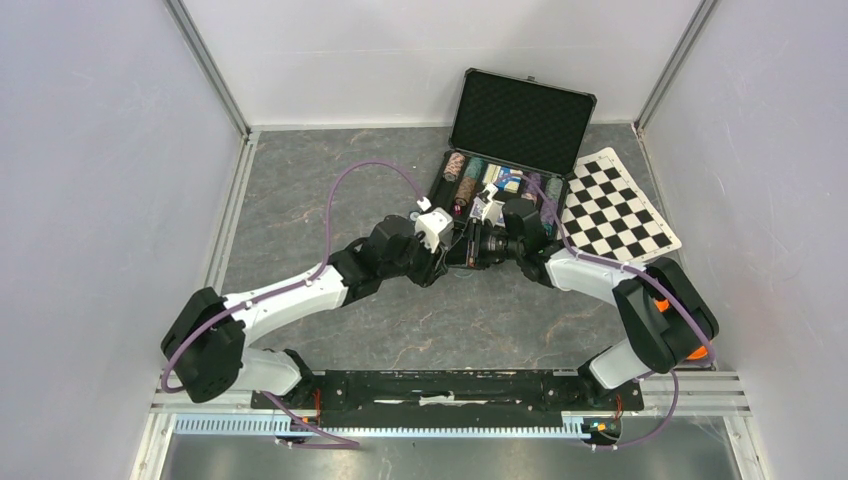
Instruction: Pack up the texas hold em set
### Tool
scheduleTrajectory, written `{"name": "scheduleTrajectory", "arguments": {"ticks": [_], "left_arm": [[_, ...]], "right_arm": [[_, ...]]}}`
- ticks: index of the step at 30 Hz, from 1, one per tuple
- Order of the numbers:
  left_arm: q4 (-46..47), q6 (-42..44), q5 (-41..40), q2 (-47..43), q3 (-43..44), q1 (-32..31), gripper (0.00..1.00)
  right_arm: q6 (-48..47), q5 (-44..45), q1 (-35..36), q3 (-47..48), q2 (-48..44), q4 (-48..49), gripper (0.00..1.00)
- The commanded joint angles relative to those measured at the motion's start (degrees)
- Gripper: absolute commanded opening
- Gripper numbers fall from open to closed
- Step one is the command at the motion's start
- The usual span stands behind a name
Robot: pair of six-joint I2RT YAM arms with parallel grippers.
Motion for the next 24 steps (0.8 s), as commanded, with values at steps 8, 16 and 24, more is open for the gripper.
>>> {"name": "scheduleTrajectory", "arguments": {"ticks": [8,16,24], "left_arm": [[7.68,-1.23,-3.62,-6.04,-2.93,-0.72,0.7],[8.69,-8.3,-3.75,-19.65,-12.71,-0.72,1.0],[4.39,-11.37,-5.64,-28.38,-16.74,-0.73,1.0]], "right_arm": [[-7.49,1.52,-0.33,1.1,-3.19,-4.02,0.0],[-31.92,26.88,-3.58,4.65,-11.84,-26.87,0.0],[-42.67,44.16,-7.58,-1.26,-20.37,-29.25,0.0]]}}
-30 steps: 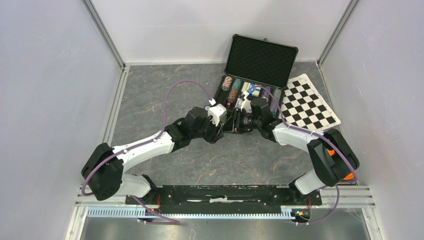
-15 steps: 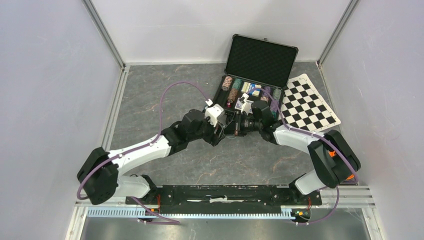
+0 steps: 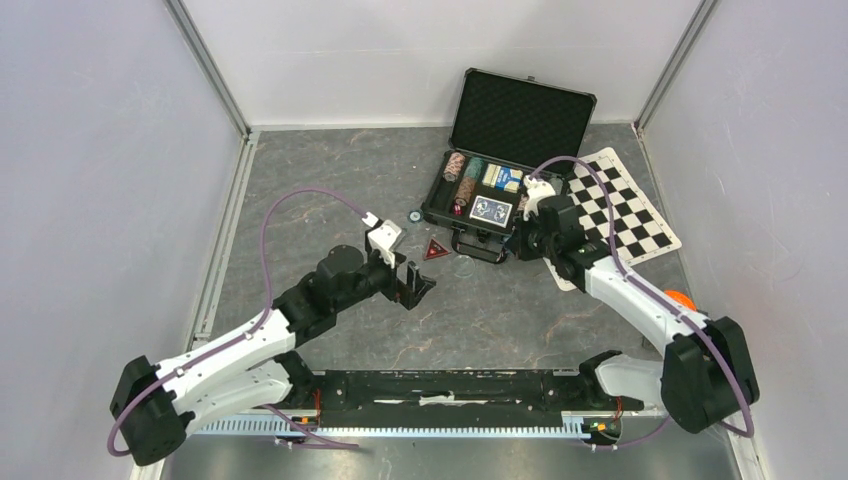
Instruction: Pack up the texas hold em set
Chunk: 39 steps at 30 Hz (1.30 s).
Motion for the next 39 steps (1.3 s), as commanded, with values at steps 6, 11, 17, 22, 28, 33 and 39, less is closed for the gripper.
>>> {"name": "scheduleTrajectory", "arguments": {"ticks": [6,11,17,22,28,33,39], "left_arm": [[1.33,-2.41,-8.01,-2.85,-4.36,-0.22,1.0],[2.38,-2.86,-9.26,-2.48,-5.6,-0.29,1.0],[5.17,-5.02,-13.52,-2.04,-9.37,-0.31,1.0],[6.16,-5.9,-12.55,-0.86,-8.98,-0.31,1.0],[6.92,-6.27,-12.3,0.45,-9.21,-0.31,1.0],[7.01,-6.16,-12.73,0.77,-9.36,-0.31,1.0],[7.04,-6.01,-13.35,0.68,-9.62,-0.31,1.0]], "right_arm": [[-15.88,23.03,0.1,-7.55,-9.23,2.89,0.0],[-19.61,30.6,0.07,-5.89,-7.54,2.32,0.0],[-26.97,31.9,-1.15,-10.82,-11.98,12.49,0.0],[-32.46,19.09,-3.72,-10.11,-9.21,14.57,0.0],[-41.49,8.7,-4.1,-2.17,1.5,7.32,0.0],[-43.15,11.01,-4.1,2.32,6.41,3.88,0.0],[-44.59,14.47,-4.1,3.27,7.95,3.05,0.0]]}}
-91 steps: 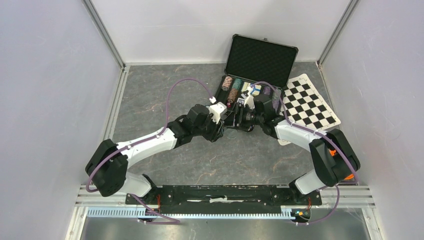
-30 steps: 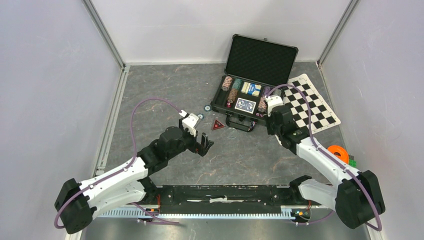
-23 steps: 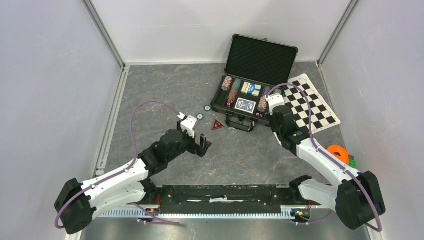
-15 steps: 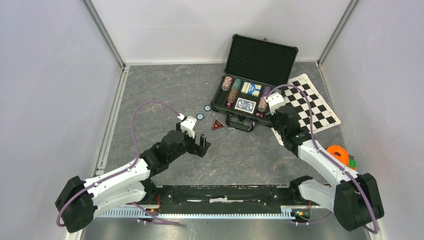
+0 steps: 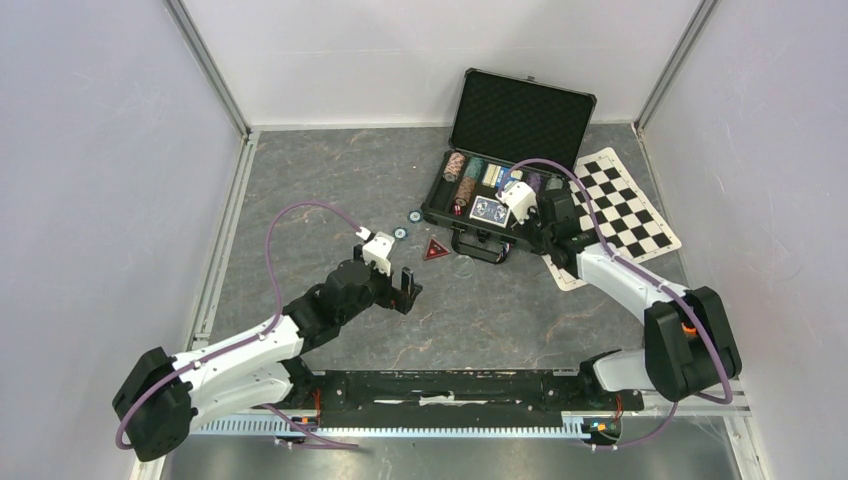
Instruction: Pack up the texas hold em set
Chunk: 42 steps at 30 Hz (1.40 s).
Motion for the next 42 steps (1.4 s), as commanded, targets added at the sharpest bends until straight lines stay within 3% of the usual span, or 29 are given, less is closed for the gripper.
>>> {"name": "scheduleTrajectory", "arguments": {"ticks": [1,14,20,27,35,42], "left_arm": [[3.25,-1.53,-1.62,0.02,-0.22,-0.31,1.0],[3.42,-1.5,-1.64,1.45,0.13,-0.31,1.0],[3.59,-1.52,-1.68,1.52,0.04,-0.31,1.0],[3.6,-1.59,-1.52,1.94,0.22,-0.3,1.0],[3.6,-1.22,-1.27,2.59,0.39,-0.29,1.0],[3.6,-1.11,-0.92,3.29,0.66,-0.31,1.0]], "right_arm": [[-2.6,2.5,-0.1,3.46,1.44,-1.33,0.0],[-4.07,7.71,-0.15,5.13,6.1,-1.91,0.0],[-3.96,10.08,-0.15,6.7,8.25,-4.5,0.2],[-2.77,11.34,-0.15,7.3,7.07,-5.46,0.21],[-1.33,10.88,-0.12,8.53,7.48,-7.06,0.33],[-0.41,11.58,-0.07,9.07,6.91,-8.11,0.32]]}}
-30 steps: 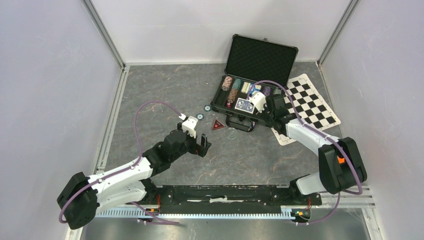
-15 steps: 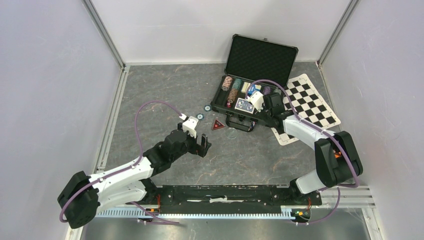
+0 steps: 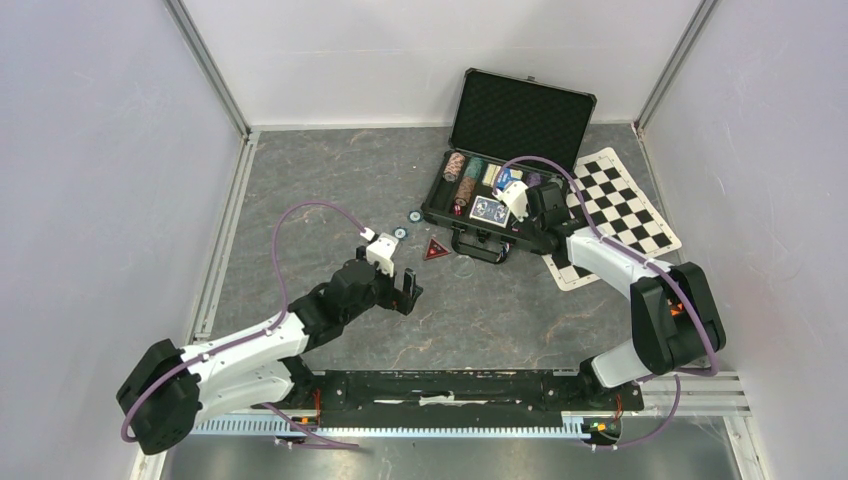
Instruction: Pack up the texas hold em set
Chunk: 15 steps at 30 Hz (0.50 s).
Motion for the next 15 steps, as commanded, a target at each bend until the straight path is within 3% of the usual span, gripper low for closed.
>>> {"name": "scheduleTrajectory", "arguments": {"ticks": [1,15], "left_arm": [[2.72,-1.17,-0.8,0.45,0.85,-0.31,1.0],[2.46,-1.09,-0.79,1.62,1.36,-0.29,1.0]], "right_arm": [[0.93,2.82,-0.16,2.54,-0.72,0.54,0.32],[3.61,8.66,0.53,4.28,2.36,1.24,0.31]]}}
